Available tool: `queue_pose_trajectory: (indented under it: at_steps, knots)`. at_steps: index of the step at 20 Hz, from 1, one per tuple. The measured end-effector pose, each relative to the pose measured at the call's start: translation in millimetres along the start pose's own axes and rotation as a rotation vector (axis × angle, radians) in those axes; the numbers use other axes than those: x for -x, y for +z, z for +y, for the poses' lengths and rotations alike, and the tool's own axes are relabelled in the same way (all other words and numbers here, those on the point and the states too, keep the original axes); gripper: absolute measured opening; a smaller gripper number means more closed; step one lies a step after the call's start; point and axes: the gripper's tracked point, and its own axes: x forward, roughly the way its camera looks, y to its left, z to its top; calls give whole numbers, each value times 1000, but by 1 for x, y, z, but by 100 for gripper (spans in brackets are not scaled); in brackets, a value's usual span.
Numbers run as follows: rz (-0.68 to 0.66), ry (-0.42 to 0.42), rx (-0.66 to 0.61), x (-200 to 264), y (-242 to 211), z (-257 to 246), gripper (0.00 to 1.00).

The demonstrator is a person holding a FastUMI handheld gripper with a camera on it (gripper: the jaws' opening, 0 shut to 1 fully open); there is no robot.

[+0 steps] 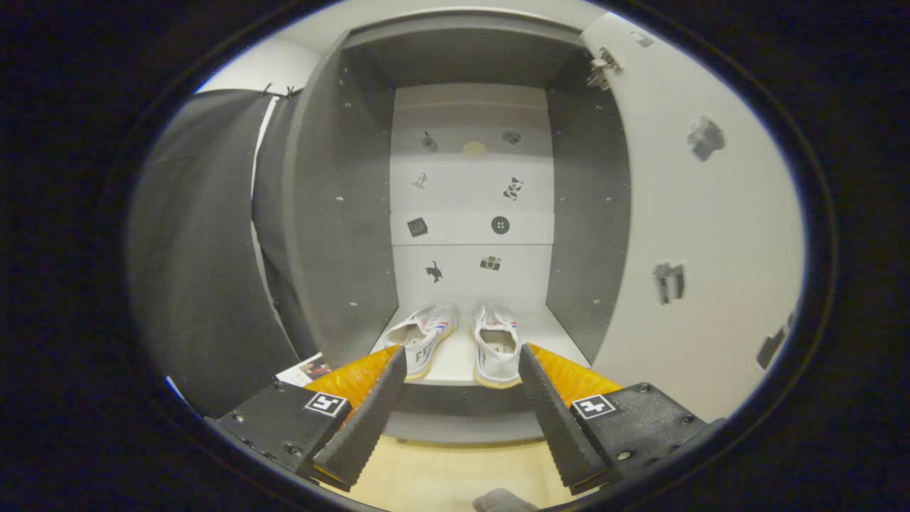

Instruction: Open the shoe cabinet door, grab the shoes and put them into the shoe cabinet, then close the shoe cabinet door.

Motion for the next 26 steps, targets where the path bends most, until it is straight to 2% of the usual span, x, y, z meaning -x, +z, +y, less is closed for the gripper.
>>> queue_pose_trajectory:
  at_steps: [7, 11, 15, 21, 26]
  knots:
    - [-58, 13, -3, 141, -7, -9, 100]
    - [-94, -10, 13, 217, -10, -39, 100]
    - [-96, -40, -1, 272, -15, -87, 100]
    - [-115, -187, -29, 312, -12, -204, 100]
    - [-104, -249, -80, 298, -11, -301, 100]
